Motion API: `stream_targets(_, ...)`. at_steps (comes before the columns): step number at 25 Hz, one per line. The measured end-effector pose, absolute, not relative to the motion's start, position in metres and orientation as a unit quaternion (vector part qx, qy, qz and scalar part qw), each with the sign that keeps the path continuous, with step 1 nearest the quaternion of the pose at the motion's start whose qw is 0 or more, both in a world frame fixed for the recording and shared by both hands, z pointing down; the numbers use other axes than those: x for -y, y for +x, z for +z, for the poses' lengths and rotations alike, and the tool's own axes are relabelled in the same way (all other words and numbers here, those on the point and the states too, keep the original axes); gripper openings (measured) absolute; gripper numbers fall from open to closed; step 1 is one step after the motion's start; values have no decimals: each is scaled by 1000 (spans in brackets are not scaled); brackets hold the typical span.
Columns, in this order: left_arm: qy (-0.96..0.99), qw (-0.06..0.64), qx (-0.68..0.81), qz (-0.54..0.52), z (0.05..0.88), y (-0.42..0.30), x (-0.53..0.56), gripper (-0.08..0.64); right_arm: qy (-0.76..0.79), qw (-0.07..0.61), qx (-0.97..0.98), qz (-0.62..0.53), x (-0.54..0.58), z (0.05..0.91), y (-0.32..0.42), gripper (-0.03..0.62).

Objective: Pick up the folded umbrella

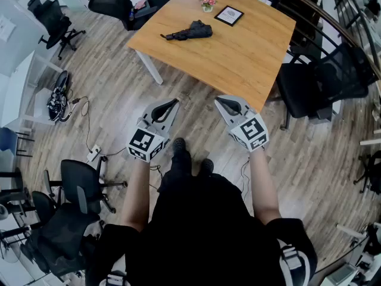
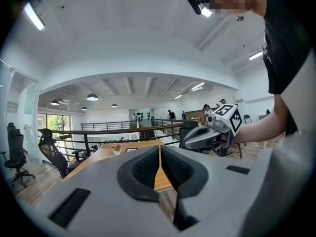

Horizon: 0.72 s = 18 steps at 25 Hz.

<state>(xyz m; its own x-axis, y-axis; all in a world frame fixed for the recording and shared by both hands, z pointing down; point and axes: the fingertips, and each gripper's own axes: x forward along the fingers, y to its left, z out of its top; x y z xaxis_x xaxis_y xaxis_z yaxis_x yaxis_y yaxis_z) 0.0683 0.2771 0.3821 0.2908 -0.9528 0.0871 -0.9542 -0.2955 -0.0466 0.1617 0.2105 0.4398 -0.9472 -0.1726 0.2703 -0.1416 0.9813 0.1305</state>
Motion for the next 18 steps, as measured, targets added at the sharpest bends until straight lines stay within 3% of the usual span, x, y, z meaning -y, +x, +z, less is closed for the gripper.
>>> stream_targets(18,823,11,567,35,394,31,-247,28,103,182,977,-46,-199,461,128,6)
